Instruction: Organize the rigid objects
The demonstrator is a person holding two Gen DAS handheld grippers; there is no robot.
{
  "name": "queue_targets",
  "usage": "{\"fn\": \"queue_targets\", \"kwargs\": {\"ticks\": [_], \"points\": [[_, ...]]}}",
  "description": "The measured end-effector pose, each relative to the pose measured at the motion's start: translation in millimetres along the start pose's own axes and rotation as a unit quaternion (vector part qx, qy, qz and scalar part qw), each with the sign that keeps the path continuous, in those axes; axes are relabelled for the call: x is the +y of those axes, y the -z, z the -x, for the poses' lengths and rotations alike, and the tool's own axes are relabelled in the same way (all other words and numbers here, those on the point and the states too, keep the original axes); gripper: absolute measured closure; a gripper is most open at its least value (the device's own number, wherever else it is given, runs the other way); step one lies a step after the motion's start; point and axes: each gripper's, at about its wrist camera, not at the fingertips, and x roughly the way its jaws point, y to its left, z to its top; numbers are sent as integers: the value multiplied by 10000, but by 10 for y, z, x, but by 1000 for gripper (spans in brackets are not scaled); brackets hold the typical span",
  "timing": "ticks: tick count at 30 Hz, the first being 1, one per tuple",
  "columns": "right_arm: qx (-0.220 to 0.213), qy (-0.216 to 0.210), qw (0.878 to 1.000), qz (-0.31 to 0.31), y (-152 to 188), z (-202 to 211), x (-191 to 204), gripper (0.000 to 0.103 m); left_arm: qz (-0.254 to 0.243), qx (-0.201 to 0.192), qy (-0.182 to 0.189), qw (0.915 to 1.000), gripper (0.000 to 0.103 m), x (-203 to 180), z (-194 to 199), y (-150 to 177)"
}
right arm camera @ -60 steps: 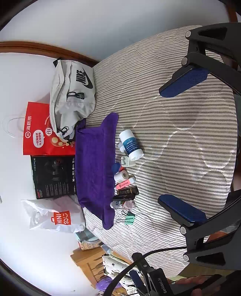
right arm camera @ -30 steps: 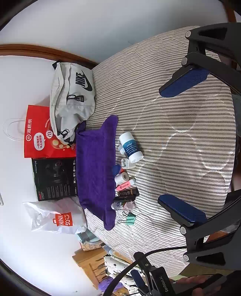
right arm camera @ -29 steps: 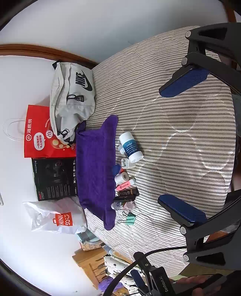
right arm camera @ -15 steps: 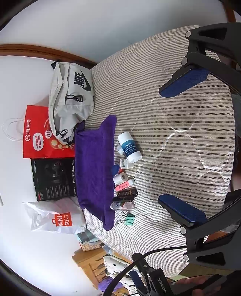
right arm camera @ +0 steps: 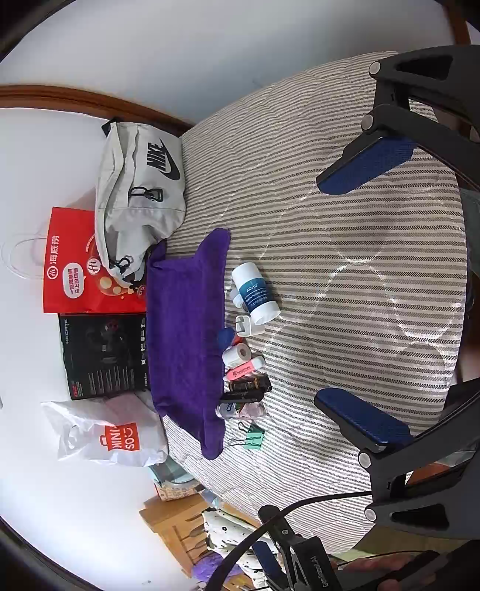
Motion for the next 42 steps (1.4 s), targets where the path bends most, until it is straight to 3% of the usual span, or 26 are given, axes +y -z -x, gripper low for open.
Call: {"fn": "queue_targets", "kwargs": {"ticks": [21,28,42], "points": [[82,-133,9999,-44,-45,-117,-69,0,42,154,21,9999,0,-3,-148,-29],[226,-433,9988,61,-28,-549,-160,0,45,302,-141,9994,0,20,-504,-8],[662,-397,9956,536,64,-1475,-255,0,-148,673,-150,9975,6,25,-1286,33]]}}
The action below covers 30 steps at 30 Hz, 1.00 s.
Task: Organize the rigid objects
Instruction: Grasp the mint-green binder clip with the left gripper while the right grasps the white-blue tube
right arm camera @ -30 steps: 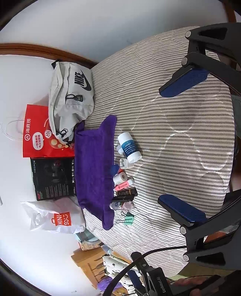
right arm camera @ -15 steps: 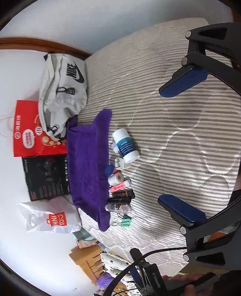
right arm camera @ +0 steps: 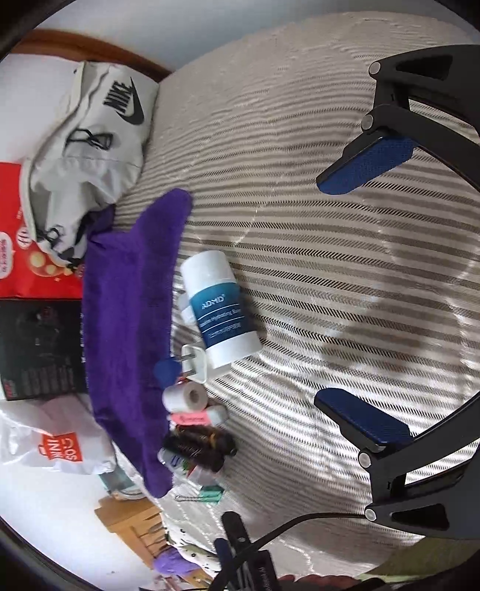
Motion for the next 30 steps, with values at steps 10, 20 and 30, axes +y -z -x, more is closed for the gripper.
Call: {"fn": "queue_targets", "kwargs": {"ticks": [10,20,30], "points": [[192,-184,9996,79,-121,-236,-13,0,-54,138,133,9998,18,57,-296,-98],[-107,-238,9992,318,-114,-277,16,0,-422,84,163,9989,22,-45,-410,-144],[-176,-288,9984,444,-302,-356,-69,0,-453,-1,335,9984,39,-42,-406,-142]]}}
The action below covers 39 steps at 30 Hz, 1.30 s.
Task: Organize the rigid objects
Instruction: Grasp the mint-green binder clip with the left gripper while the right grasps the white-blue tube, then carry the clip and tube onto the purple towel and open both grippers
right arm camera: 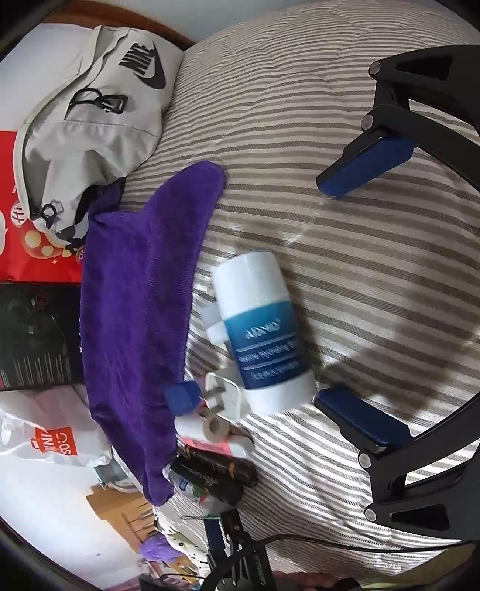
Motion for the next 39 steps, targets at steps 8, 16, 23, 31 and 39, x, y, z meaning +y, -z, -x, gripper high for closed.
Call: {"fn": "queue_targets", "kwargs": {"ticks": [8,16,23,31,39], "points": [[-85,-1,9997,213,-162,-115,138,0,-33,-16,15,10000,41,-17,9,9],[-218,-303,9983,442,-203,-136,141,15,-82,-7,65,9999,42,-12,8,4],[-132,-305,9985,433,-186,-99,138,24,-118,14,92,9999,62,-25,27,6],[5,-94,9998,176,-72,-27,93,24,-32,13,234,9997,64,18,76,63],[0,-151,9998,-117,-21,43,78,24,75,31,354,9993,64,90,123,103]]}}
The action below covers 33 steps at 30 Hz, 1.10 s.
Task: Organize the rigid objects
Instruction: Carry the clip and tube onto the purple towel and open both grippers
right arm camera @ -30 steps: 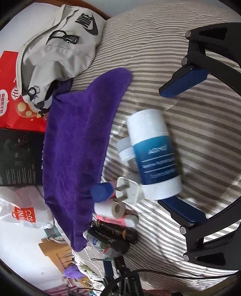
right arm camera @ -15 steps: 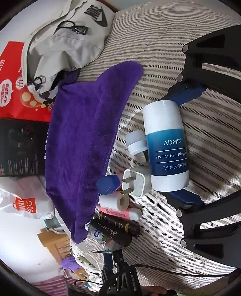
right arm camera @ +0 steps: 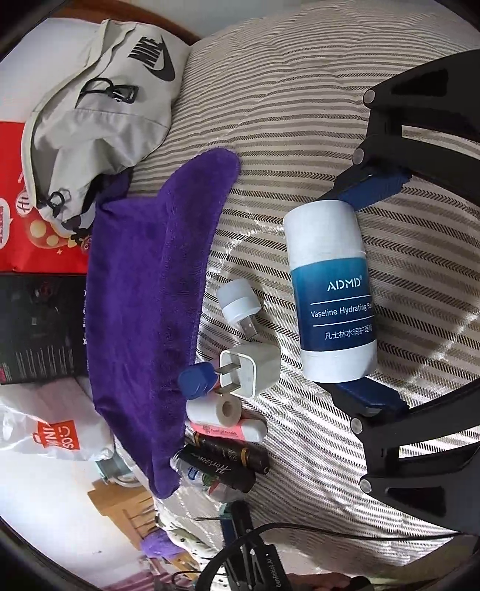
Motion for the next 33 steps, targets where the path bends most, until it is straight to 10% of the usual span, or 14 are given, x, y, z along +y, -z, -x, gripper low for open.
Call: {"fn": "queue_targets", "kwargs": {"ticks": [17,33], "points": [[-269,-108,9994,-195,-200,387,-113,24,54,-279,27,9996,64,-23,365,-326],[-589,-177,9979,-218,-1357,85,-229,24,24,-422,-97,9991,64,36,113,-1209]]}}
